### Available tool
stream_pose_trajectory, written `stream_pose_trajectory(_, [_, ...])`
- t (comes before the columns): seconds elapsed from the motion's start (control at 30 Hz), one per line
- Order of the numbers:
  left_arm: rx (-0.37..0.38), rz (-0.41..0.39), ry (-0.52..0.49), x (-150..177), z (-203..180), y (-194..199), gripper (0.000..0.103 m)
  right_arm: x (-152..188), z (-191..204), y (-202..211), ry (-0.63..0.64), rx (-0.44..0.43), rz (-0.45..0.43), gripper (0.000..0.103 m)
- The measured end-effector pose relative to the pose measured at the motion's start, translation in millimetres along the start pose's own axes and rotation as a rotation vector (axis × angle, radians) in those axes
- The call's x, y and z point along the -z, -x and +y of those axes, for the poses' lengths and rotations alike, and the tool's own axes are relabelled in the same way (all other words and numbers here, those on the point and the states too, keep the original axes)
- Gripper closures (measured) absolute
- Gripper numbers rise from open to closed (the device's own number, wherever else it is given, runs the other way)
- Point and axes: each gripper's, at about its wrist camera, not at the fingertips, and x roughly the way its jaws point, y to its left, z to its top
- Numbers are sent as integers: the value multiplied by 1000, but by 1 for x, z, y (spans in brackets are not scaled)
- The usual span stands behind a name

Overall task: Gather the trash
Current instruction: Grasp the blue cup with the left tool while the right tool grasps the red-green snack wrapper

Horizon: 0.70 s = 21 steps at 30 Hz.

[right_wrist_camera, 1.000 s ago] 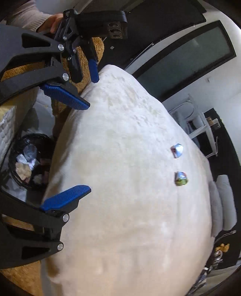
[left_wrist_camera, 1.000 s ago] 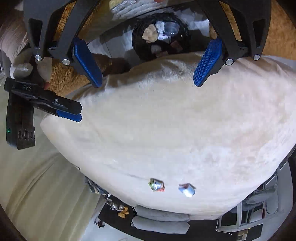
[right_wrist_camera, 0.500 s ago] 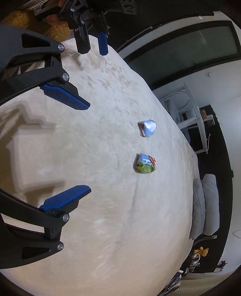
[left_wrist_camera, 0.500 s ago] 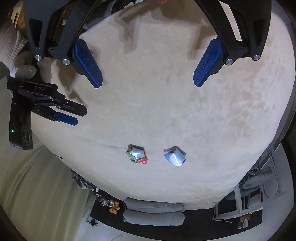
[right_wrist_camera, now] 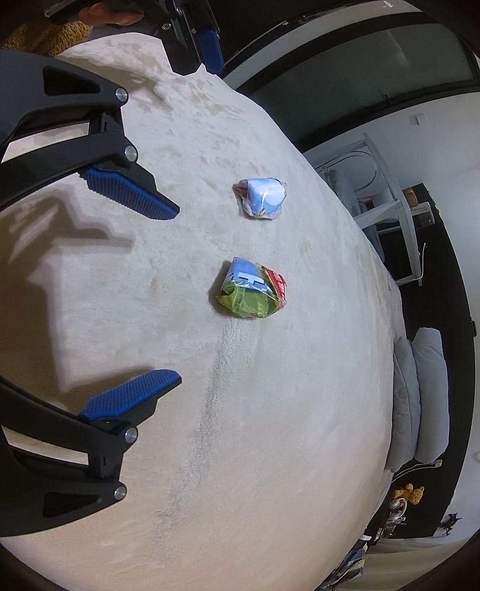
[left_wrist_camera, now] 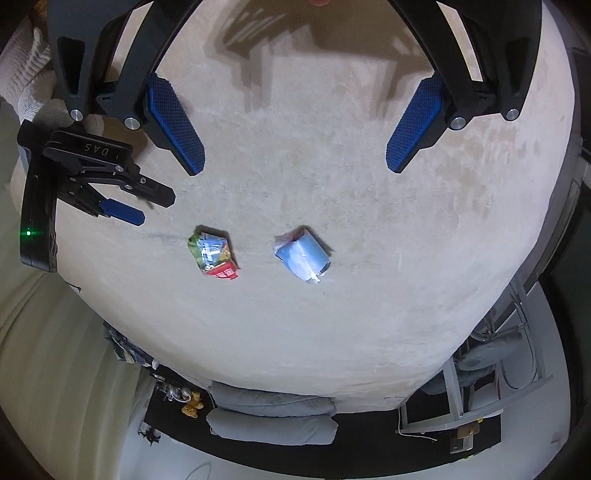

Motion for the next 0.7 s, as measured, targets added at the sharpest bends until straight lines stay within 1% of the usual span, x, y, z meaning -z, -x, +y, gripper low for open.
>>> stream_pose_trajectory(0.23, [-41, -7, -18, -13, 6, -13, 6, -23, 6, -35, 21, 46, -7, 20])
stream_pose_trajectory(0.3, [-55, -5, -17, -17, 9, -19, 6, -30, 10, -42, 31, 70, -28, 20])
stream_pose_trajectory(0.37, [-69, -5, -10, -20, 14, -24, 6, -34, 16, -46, 61, 83, -53, 20])
stream_pose_trajectory(0.53, [-91, 19, 44, -24, 30, -41, 6, -44, 24, -66, 104, 123, -35, 22])
stream_pose_trajectory(0.6, [-73, 22, 69, -25, 35, -43, 6, -48, 23, -77, 103, 134, -8, 28])
stream_pose_trajectory(0.63, [-70, 16, 85, -26, 38, -44, 6, -50, 22, -83, 100, 133, 13, 35])
stream_pose_trajectory(0.67, [-70, 12, 96, -27, 39, -45, 6, -52, 19, -88, 94, 133, 30, 39])
stream_pose_trajectory(0.7, [-69, 10, 101, -28, 40, -45, 6, -53, 18, -92, 92, 132, 34, 41])
